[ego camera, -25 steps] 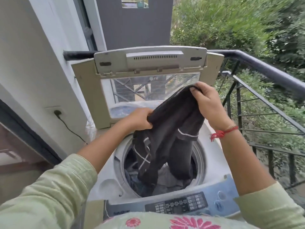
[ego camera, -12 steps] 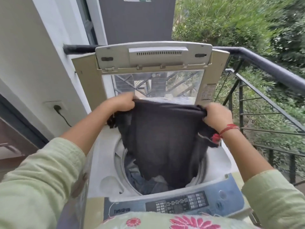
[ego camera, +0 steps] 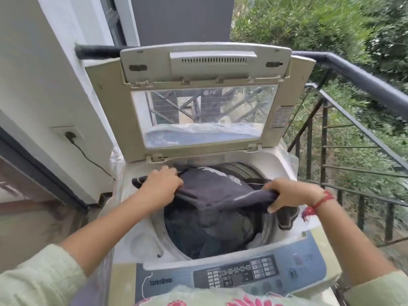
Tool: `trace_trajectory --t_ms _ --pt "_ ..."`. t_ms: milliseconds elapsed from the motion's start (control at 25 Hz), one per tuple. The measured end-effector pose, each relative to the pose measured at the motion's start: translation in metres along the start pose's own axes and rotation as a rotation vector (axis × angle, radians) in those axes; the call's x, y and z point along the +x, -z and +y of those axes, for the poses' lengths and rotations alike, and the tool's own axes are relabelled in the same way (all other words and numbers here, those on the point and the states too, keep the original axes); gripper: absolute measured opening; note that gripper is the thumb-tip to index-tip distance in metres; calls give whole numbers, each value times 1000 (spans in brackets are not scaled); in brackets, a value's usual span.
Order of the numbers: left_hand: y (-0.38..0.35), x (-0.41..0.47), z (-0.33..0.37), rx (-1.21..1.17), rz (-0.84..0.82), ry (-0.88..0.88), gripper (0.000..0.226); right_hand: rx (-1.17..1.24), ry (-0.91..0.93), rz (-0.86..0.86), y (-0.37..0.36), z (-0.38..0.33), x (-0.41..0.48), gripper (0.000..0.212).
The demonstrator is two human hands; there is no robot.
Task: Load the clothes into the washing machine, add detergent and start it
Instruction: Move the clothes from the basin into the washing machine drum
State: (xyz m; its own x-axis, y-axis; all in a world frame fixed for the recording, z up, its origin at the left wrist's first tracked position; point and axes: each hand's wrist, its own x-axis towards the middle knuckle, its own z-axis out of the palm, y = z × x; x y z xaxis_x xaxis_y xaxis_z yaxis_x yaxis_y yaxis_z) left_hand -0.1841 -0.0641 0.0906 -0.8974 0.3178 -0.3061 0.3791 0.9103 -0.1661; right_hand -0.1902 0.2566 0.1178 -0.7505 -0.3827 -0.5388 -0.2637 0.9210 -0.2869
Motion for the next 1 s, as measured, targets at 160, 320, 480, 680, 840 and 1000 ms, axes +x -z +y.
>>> trace_trajectory --t_ms 160,320,480,680,840,1000 --pt "-48 22 28 -215 -691 -207 37 23 2 -405 -46 -27 38 45" --pt "-67 64 30 -393 -644 -149 29 12 -69 -100 -61 -17 99 46" --pt "-110 103 44 -396 -317 33 43 -197 -202 -79 -106 -11 159 102" --pt "-198 118 72 -544 -561 222 118 -130 -348 -235 -177 13 193 112" --pt "-234 117 99 -495 -625 305 120 -63 -376 -264 -216 23 199 114" --pt "-243 138 101 -494 -704 364 125 -111 -406 -237 -229 23 222 113"
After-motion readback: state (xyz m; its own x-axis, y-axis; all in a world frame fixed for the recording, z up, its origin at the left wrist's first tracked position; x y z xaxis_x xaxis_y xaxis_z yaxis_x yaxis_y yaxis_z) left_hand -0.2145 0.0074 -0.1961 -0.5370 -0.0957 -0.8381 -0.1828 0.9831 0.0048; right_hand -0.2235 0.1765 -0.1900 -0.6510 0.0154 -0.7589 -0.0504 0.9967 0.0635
